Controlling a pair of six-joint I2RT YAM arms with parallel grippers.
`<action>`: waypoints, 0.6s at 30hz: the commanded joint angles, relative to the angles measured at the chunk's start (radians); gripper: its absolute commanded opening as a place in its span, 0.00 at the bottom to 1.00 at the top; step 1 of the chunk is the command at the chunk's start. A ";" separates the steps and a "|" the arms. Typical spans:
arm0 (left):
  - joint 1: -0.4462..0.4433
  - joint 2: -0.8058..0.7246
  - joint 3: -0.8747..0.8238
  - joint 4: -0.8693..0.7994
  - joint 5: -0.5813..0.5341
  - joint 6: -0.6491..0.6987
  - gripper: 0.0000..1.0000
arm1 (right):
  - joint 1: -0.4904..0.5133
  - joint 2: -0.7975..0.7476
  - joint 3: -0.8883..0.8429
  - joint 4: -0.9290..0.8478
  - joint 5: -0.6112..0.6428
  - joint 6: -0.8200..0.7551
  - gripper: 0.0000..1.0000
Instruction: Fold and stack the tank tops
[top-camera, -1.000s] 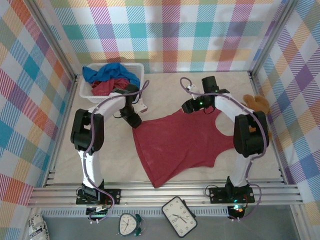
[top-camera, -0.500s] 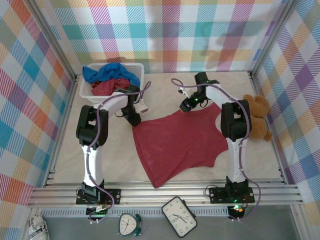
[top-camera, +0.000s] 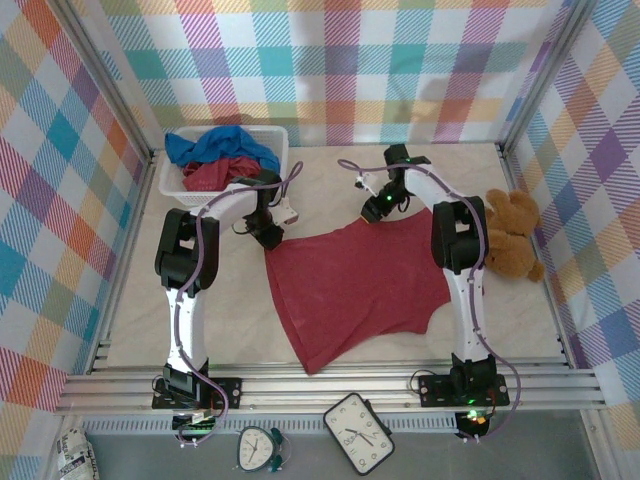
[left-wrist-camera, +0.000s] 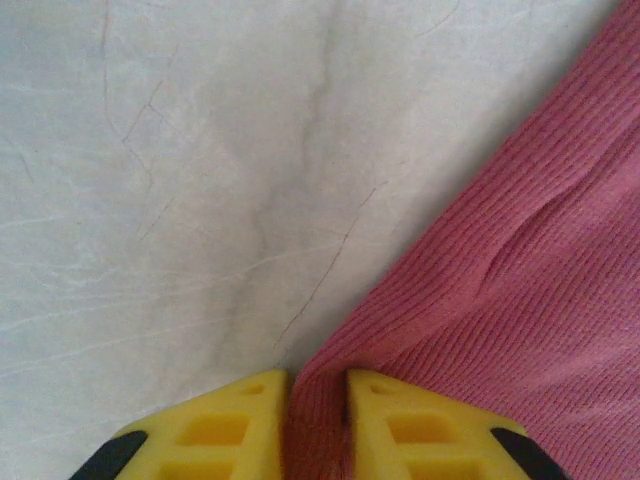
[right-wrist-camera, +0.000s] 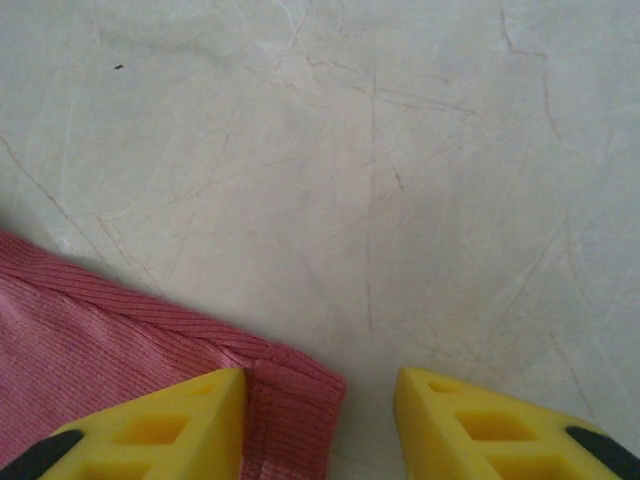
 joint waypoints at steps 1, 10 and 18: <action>0.012 0.009 0.032 -0.034 0.007 0.001 0.19 | 0.013 0.039 0.041 -0.023 -0.003 -0.016 0.38; 0.012 -0.017 0.057 -0.051 0.023 -0.020 0.03 | 0.025 0.003 0.030 0.033 -0.034 0.014 0.13; 0.006 -0.113 -0.006 -0.052 0.052 -0.059 0.02 | 0.023 -0.153 -0.160 0.216 -0.045 0.048 0.07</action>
